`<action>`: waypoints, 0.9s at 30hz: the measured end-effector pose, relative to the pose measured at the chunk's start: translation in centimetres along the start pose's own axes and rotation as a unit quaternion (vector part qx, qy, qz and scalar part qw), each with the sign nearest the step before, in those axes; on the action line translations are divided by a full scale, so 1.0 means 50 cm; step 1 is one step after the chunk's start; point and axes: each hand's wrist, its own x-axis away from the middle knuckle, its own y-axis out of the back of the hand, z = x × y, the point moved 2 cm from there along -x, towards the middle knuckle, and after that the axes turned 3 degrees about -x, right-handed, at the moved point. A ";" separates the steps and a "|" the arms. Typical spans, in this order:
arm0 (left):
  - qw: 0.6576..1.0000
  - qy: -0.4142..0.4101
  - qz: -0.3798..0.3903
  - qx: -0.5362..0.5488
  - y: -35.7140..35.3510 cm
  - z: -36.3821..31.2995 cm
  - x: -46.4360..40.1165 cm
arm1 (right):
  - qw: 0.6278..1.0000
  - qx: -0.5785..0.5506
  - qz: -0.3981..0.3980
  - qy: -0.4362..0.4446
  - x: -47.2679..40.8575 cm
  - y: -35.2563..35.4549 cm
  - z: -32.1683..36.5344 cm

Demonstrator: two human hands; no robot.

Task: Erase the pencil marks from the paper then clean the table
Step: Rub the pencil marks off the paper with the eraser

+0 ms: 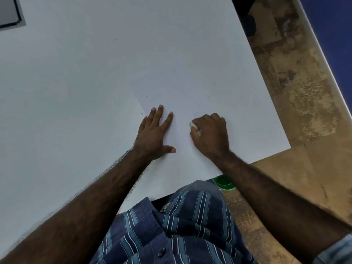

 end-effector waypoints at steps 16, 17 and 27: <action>1.000 -0.008 -0.008 -0.003 -0.004 0.006 -0.003 | 0.982 -0.018 0.102 0.160 0.060 -0.034 0.051; 1.000 -0.009 -0.009 -0.002 -0.004 0.006 -0.002 | 0.980 -0.008 0.102 0.171 0.052 -0.032 0.045; 1.000 -0.013 -0.011 0.000 -0.001 0.006 0.001 | 0.994 -0.001 0.043 0.100 0.004 -0.019 0.036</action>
